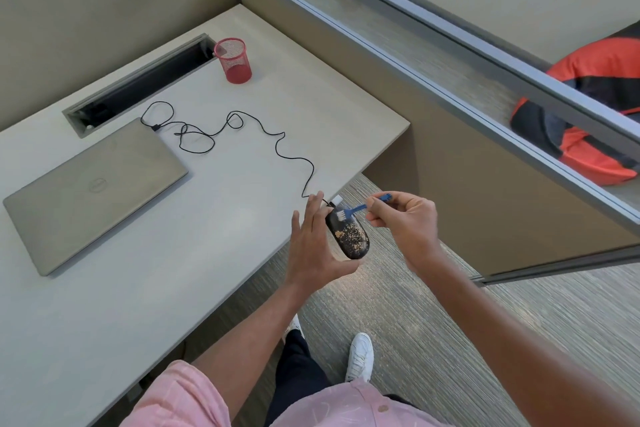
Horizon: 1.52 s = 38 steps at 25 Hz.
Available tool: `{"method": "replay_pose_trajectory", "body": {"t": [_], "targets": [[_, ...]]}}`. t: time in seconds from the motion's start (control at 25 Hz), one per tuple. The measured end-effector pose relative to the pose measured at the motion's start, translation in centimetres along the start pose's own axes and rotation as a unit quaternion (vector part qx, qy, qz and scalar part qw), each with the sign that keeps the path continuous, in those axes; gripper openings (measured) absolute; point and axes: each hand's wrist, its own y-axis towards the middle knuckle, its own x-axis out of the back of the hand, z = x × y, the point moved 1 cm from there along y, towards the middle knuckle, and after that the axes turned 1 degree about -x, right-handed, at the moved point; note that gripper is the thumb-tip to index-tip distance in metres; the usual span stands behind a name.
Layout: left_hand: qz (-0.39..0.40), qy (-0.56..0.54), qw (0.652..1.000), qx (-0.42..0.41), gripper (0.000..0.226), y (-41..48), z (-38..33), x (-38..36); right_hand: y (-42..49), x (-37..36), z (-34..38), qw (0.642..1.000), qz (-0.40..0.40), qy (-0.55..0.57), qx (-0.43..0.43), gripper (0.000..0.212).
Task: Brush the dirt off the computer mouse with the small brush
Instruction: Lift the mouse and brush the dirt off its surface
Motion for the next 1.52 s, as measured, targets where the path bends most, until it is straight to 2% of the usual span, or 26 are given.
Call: {"method": "replay_pose_trajectory", "body": {"t": [0.12, 0.32, 0.48, 0.72, 0.88, 1.04, 1.32, 1.52], "targets": [[-0.004, -0.007, 1.0, -0.001, 0.111, 0.0, 0.0, 0.1, -0.2, 0.1, -0.1, 0.999, 0.006, -0.032, -0.005, 0.003], [0.0, 0.004, 1.0, -0.003, 0.111, -0.3, 0.3, 0.3, 0.2, 1.4, -0.2, 0.999, -0.035, -0.036, -0.002, 0.003], [0.001, 0.007, 1.0, -0.011, 0.112, -0.4, 0.5, 0.5, 0.4, 0.9, 0.0, 0.999, -0.033, -0.011, -0.011, 0.005], [-0.009, -0.002, 1.0, -0.011, 0.112, -0.5, 0.5, 0.7, 0.0, 0.1, 0.3, 0.997, -0.034, 0.03, -0.069, 0.008], [-0.012, -0.001, 1.0, -0.004, 0.112, -0.7, 0.8, 0.8, 0.0, 1.0, 0.6, 0.995, -0.061, 0.028, -0.072, 0.011], [-0.008, -0.006, 1.0, -0.005, 0.113, -0.8, 0.8, 0.8, -0.1, 0.4, 0.9, 0.994, -0.043, 0.058, -0.082, 0.013], [-0.013, -0.02, 1.0, 0.005, 0.112, -1.0, 0.8, 0.9, -0.3, 0.7, 0.4, 0.992, -0.048, 0.033, -0.108, 0.012], [-0.014, -0.022, 1.0, 0.006, 0.112, -1.1, 1.1, 0.8, -0.2, 0.6, 0.8, 0.991, -0.05, 0.055, -0.113, 0.013]]}}
